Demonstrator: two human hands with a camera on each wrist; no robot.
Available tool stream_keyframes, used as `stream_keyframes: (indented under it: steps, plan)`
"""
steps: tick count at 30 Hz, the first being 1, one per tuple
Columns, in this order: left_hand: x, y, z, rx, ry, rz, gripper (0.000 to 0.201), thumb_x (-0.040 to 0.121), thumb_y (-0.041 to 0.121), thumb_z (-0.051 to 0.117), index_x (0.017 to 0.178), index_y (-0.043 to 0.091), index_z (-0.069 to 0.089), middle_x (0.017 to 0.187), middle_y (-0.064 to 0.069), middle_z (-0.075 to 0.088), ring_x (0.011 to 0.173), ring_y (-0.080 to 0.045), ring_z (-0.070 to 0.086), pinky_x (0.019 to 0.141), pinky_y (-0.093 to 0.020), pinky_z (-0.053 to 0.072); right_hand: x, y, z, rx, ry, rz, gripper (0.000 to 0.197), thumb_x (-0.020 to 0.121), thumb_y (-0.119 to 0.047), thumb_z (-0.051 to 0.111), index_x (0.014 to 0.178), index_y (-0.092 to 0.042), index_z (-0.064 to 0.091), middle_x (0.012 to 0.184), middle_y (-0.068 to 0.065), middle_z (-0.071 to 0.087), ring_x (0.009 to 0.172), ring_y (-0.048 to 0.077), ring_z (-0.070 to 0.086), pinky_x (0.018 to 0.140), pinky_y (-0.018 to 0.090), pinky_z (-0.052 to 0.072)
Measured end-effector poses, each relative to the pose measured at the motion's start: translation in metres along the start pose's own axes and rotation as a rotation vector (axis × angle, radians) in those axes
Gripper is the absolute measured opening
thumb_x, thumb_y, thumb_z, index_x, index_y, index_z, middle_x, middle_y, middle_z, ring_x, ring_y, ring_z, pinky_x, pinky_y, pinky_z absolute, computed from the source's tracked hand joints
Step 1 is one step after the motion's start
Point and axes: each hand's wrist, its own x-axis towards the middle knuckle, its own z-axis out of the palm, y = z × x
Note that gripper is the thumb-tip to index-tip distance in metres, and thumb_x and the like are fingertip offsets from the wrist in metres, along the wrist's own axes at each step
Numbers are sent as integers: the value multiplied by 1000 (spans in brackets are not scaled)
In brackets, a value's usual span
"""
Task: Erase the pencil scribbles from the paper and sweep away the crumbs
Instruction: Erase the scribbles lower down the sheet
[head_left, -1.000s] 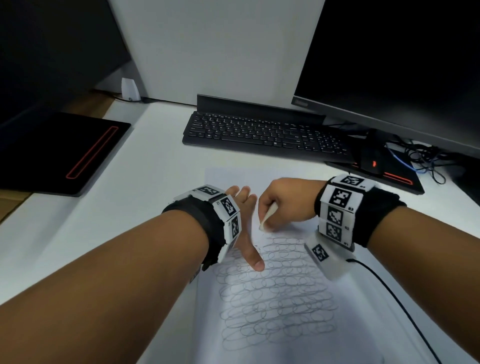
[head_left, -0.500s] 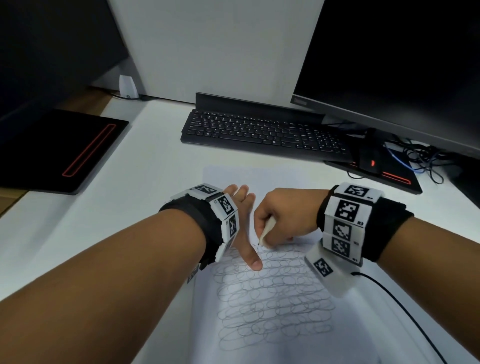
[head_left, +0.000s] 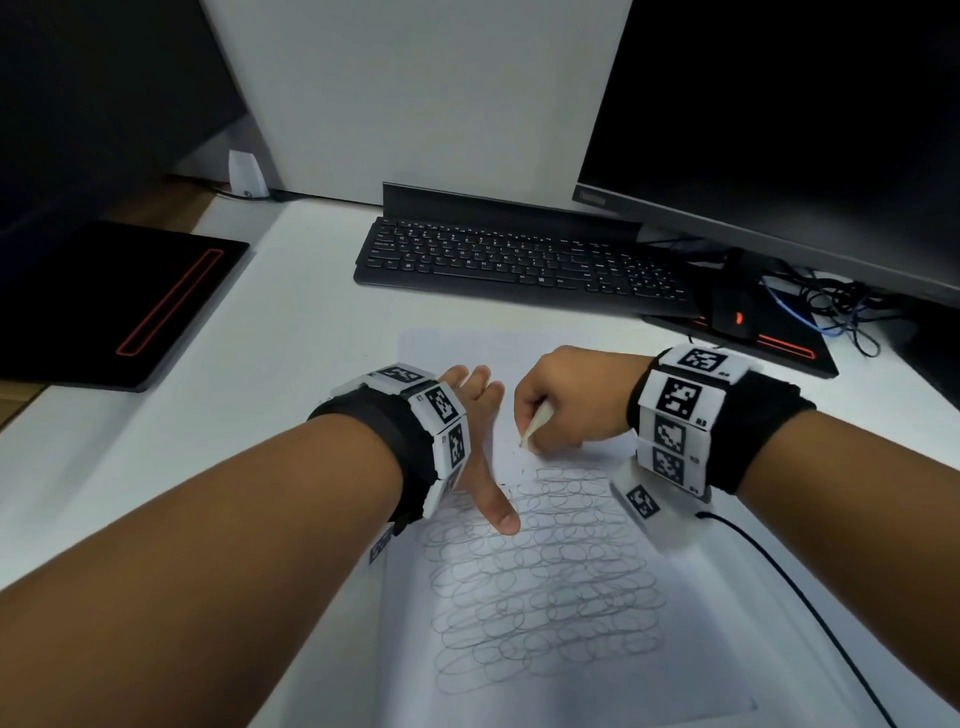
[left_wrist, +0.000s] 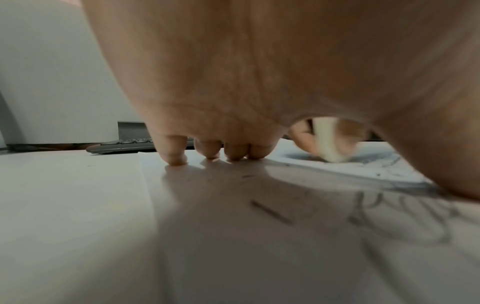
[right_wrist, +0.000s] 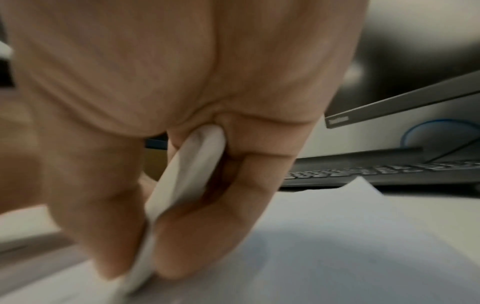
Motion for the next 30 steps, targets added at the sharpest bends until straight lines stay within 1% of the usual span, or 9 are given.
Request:
stream_keyframes:
  steps: [3,8,12,17,20,22,25,27,30]
  plan:
    - [2,-2,1,6,-24,-15,131,62,73,73,155,13,3,163,-6,-1,150,-24,-1,119,-43,13,-5,-6,6,-17,-128,-60,9,76,-25,74,86,-25,72,77,-4,73,70,6,65,68,22,52]
    - [-3,1,-2,3,0,-3,122,67,68,74,154,13,10,160,-6,9,148,-24,7,117,-40,15,-2,3,-2,22,14,15,5,78,-22,72,83,-23,73,70,-6,71,59,3,61,63,23,50]
    - [1,0,-2,22,-14,-14,125,64,72,74,153,12,10,159,-5,11,147,-24,9,117,-41,19,-8,-3,8,-20,-86,-45,7,76,-26,72,83,-27,71,74,-9,70,71,5,64,69,24,54]
    - [-1,0,-1,1,-11,-8,123,63,71,75,153,14,12,158,-4,12,146,-23,11,117,-41,20,-3,3,-2,-7,41,19,6,78,-23,71,84,-23,72,75,-7,71,68,10,65,69,28,56]
    - [0,-1,-2,13,-29,-13,127,64,71,74,154,13,6,161,-5,5,149,-24,4,118,-44,16,-9,-4,6,-21,-50,-26,8,76,-23,72,83,-25,72,77,-9,71,74,5,64,71,26,55]
    - [0,-1,-2,5,-27,-12,127,63,71,75,154,12,7,161,-5,6,148,-23,5,118,-43,17,-12,-4,6,-40,-95,-26,7,76,-25,73,83,-25,73,70,-12,68,67,-1,61,66,22,53]
    - [1,-2,0,-25,-2,-6,124,63,70,76,153,14,11,159,-4,11,147,-23,9,117,-41,18,-7,9,-4,-16,29,65,5,79,-29,73,83,-24,73,63,-11,65,55,3,58,58,21,49]
    - [0,-2,1,-39,-11,-12,126,63,70,76,154,16,9,160,-4,8,148,-23,6,119,-44,17,-4,11,-6,-23,51,90,5,79,-29,71,82,-24,73,67,-9,67,59,9,62,60,25,54]
    - [2,1,-2,-15,-17,-25,127,62,70,77,154,15,9,160,-5,8,148,-25,6,119,-46,18,-1,8,-1,-84,38,73,4,79,-26,68,81,-25,71,80,-6,72,78,15,69,73,32,60]
